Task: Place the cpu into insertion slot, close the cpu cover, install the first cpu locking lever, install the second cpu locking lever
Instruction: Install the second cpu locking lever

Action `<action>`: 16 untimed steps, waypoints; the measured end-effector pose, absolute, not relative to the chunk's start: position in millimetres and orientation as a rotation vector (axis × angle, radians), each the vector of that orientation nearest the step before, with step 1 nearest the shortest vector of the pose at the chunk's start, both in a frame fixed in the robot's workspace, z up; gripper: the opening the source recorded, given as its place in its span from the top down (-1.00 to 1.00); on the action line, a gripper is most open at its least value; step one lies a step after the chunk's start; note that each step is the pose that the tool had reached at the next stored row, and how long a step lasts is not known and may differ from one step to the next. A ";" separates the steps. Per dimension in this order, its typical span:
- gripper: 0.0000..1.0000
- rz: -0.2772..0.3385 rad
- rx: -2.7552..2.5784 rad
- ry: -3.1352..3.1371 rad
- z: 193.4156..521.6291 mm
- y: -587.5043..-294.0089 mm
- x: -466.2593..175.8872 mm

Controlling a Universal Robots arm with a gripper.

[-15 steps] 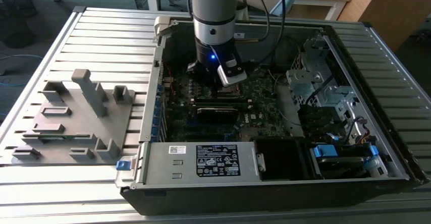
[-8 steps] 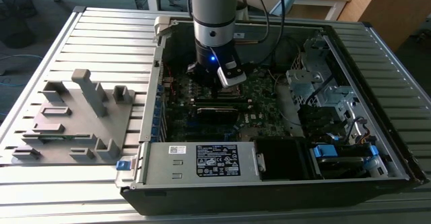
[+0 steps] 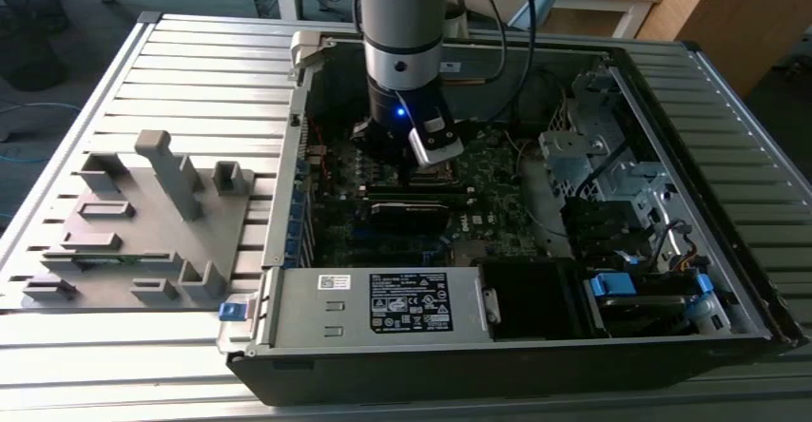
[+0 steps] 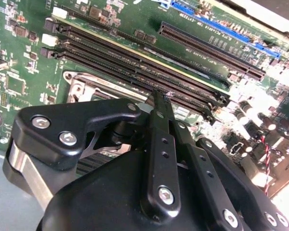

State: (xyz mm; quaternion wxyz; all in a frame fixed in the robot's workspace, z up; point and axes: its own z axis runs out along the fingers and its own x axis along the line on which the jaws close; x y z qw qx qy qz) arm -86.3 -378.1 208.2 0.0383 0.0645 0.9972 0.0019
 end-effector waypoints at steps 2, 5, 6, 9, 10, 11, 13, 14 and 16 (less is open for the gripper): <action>0.80 0.007 0.198 3.059 208.1 -378.6 -86.8; 0.80 0.007 0.199 3.059 207.7 -378.7 -87.7; 0.80 0.006 0.201 3.058 207.4 -378.8 -87.8; 0.80 0.005 0.222 3.057 206.6 -378.7 -87.9; 0.80 0.005 0.232 3.056 206.5 -378.8 -88.0; 0.80 0.005 0.235 3.056 206.4 -378.9 -88.0; 0.80 0.005 0.236 3.056 206.3 -379.3 -88.1; 0.80 0.007 0.236 3.056 206.4 -379.4 -88.3; 0.80 0.013 0.236 3.056 206.2 -379.5 -89.0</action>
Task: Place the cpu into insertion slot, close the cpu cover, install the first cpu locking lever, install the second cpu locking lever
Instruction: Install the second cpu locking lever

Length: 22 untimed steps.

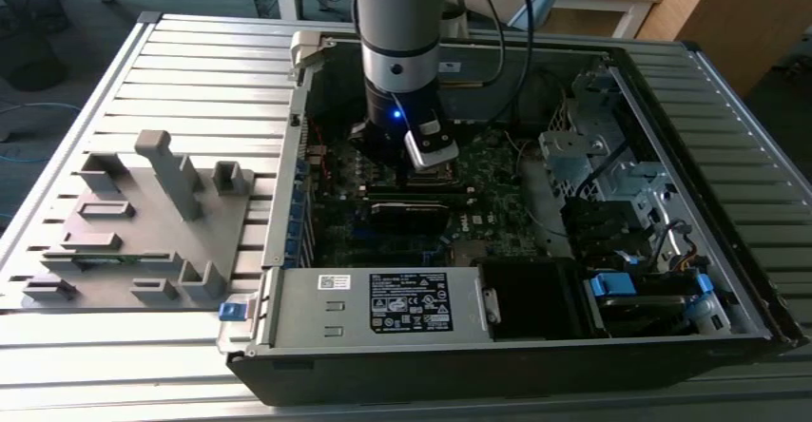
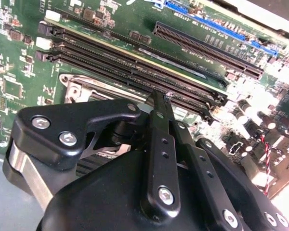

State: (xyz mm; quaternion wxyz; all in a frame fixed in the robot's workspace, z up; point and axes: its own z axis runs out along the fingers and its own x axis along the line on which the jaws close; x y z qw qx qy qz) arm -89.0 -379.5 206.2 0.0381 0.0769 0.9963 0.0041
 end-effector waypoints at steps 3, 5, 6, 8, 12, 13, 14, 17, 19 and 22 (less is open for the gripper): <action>0.80 0.022 0.236 3.057 205.8 -379.7 -90.1; 0.80 0.027 0.237 3.057 205.4 -379.8 -91.3; 0.80 0.029 0.237 3.057 205.0 -380.0 -91.9; 0.80 0.033 0.237 3.057 204.2 -380.0 -93.3; 0.80 0.049 0.237 3.058 203.6 -380.0 -94.8; 0.80 0.051 0.237 3.058 203.4 -380.0 -94.9; 0.80 0.053 0.238 3.058 203.2 -380.1 -95.1; 0.80 0.060 0.238 3.058 202.9 -380.8 -95.2; 0.80 0.063 0.238 3.058 202.3 -381.2 -95.2; 0.80 0.068 0.238 3.058 201.5 -381.6 -95.4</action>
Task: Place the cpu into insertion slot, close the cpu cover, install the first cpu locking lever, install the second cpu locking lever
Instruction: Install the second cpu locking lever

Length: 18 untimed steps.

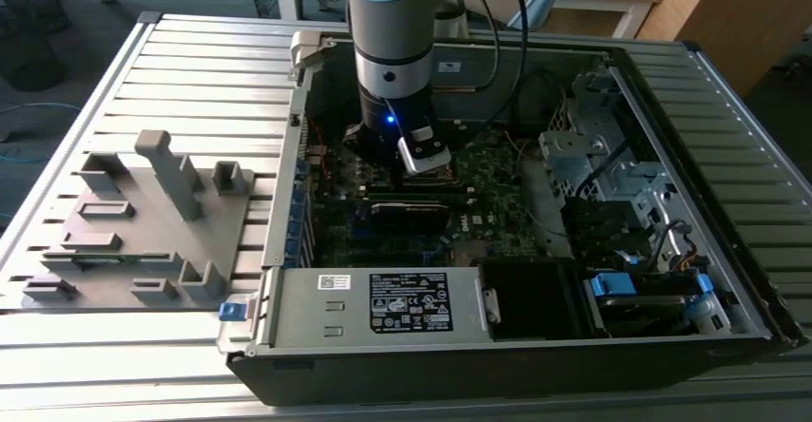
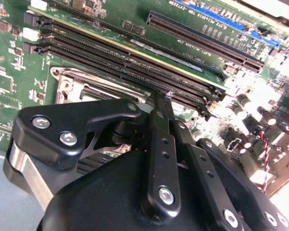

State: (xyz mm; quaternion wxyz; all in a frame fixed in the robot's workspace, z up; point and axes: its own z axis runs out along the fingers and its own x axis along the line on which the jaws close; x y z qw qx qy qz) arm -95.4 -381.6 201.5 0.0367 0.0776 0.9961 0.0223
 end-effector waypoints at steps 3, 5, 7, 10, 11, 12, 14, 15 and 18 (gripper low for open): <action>0.80 0.076 0.239 3.058 200.7 -381.8 -95.7; 0.80 0.084 0.239 3.059 200.4 -381.9 -96.0; 0.80 0.096 0.239 3.059 200.2 -382.1 -96.3; 0.80 0.108 0.240 3.059 199.9 -382.2 -96.9; 0.80 0.112 0.240 3.059 199.7 -382.2 -97.0; 0.80 0.115 0.240 3.059 199.6 -382.2 -97.3; 0.80 0.121 0.240 3.059 199.1 -382.2 -97.8; 0.80 0.123 0.240 3.059 198.9 -382.2 -97.9; 0.80 0.128 0.241 3.059 197.9 -382.3 -98.5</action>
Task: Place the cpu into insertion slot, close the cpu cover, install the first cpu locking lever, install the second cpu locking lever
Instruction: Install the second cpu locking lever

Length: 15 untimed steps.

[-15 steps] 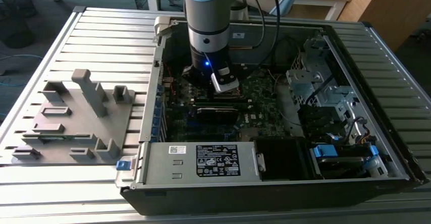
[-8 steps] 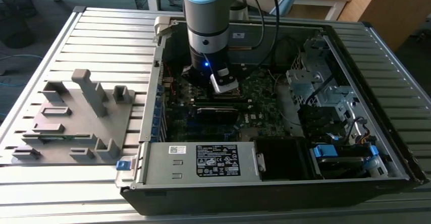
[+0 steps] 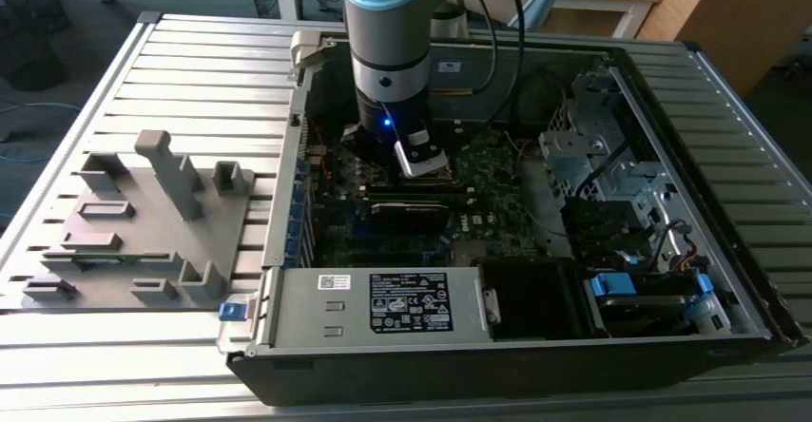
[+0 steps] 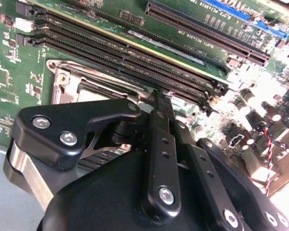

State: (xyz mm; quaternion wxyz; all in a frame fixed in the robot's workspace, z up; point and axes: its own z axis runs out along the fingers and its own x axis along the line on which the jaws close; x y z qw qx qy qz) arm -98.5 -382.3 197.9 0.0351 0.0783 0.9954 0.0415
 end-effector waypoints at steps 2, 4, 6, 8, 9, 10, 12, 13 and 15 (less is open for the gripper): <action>0.80 0.130 0.241 3.059 197.9 -382.3 -98.6; 0.80 0.131 0.241 3.059 197.7 -382.2 -98.6; 0.80 0.132 0.241 3.059 197.7 -382.6 -98.5; 0.80 0.133 0.241 3.059 197.6 -383.4 -98.5; 0.80 0.132 0.241 3.059 197.7 -383.9 -98.5; 0.80 0.132 0.241 3.059 197.9 -384.3 -98.6; 0.80 0.131 0.241 3.059 198.3 -384.4 -98.6; 0.80 0.131 0.241 3.059 198.9 -384.4 -98.6; 0.80 0.132 0.241 3.059 200.9 -384.4 -98.5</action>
